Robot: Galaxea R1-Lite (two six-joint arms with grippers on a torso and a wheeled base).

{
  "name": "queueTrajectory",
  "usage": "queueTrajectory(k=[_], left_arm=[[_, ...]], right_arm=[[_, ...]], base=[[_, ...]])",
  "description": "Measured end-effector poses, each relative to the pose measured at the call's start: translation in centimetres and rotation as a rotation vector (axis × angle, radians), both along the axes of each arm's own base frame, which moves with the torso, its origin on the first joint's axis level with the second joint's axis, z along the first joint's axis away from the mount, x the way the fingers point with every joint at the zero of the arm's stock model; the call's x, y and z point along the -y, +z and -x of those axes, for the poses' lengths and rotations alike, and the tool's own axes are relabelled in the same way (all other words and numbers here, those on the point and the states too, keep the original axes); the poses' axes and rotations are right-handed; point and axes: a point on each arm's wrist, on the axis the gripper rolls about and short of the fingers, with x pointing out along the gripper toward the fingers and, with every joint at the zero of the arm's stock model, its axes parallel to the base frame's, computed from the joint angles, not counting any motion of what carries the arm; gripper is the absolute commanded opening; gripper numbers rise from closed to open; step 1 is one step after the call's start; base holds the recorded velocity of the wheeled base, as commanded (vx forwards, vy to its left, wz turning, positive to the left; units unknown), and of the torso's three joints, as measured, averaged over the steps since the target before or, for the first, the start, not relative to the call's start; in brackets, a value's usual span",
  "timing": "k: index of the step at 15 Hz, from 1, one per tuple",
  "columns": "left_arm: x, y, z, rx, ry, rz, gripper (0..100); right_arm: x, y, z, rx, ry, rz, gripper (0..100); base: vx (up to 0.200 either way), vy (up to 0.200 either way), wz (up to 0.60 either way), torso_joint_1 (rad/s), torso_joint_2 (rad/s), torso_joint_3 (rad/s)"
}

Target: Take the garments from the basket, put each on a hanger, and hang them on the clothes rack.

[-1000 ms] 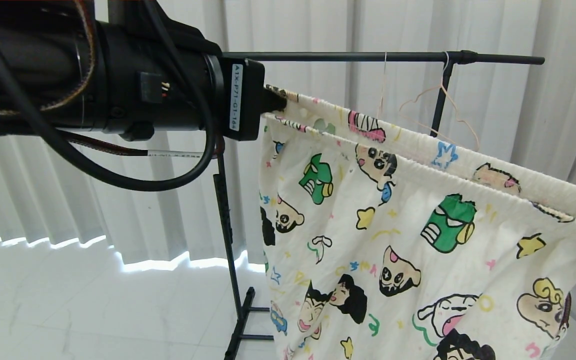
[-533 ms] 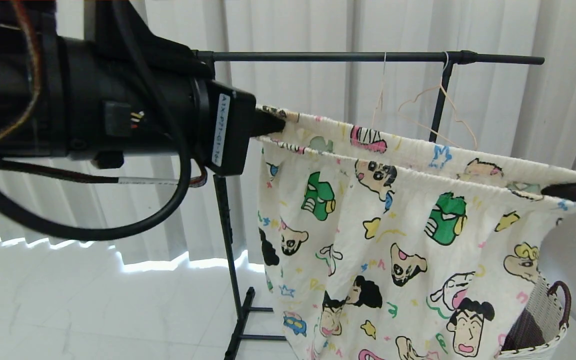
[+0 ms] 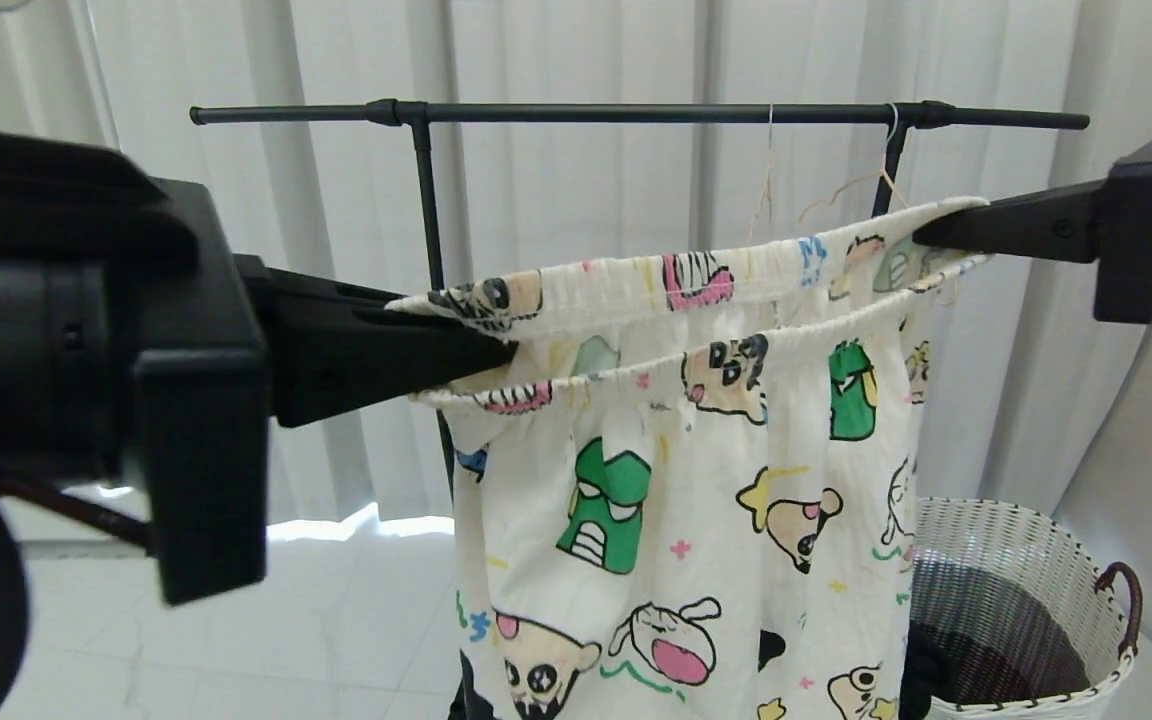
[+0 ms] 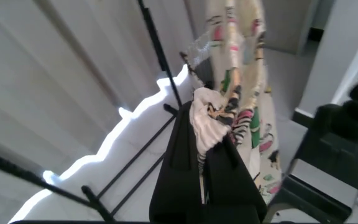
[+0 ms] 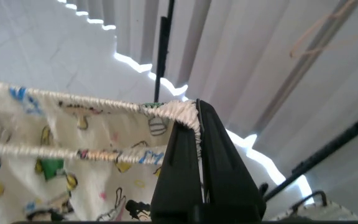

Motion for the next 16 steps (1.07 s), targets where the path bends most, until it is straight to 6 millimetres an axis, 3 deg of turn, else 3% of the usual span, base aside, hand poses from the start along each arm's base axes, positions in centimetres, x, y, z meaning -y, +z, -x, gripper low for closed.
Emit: queueTrajectory(k=[4,10,12,16], left_arm=[[0.3,0.0,2.5,0.034,-0.048,-0.008,0],[0.4,-0.3,3.2,0.032,-0.075,-0.016,0],[0.3,-0.3,2.8,0.037,-0.034,-0.019,0],[-0.6,-0.3,-0.4,0.057,0.23,-0.052,0]], right_arm=[[-1.5,-0.1,-1.5,0.019,0.029,0.029,0],[-2.2,-0.2,-2.2,0.014,0.029,0.035,0],[-1.7,-0.2,-1.7,-0.003,0.026,0.051,0],[0.8,0.4,0.9,-0.019,0.035,0.105,0]], base=[[0.0,0.0,0.0,0.0,0.0,0.0],[0.0,0.0,0.0,0.0,0.0,0.0],[0.0,0.0,0.0,0.0,0.0,0.0],[0.0,0.0,0.0,0.0,0.0,0.0]])
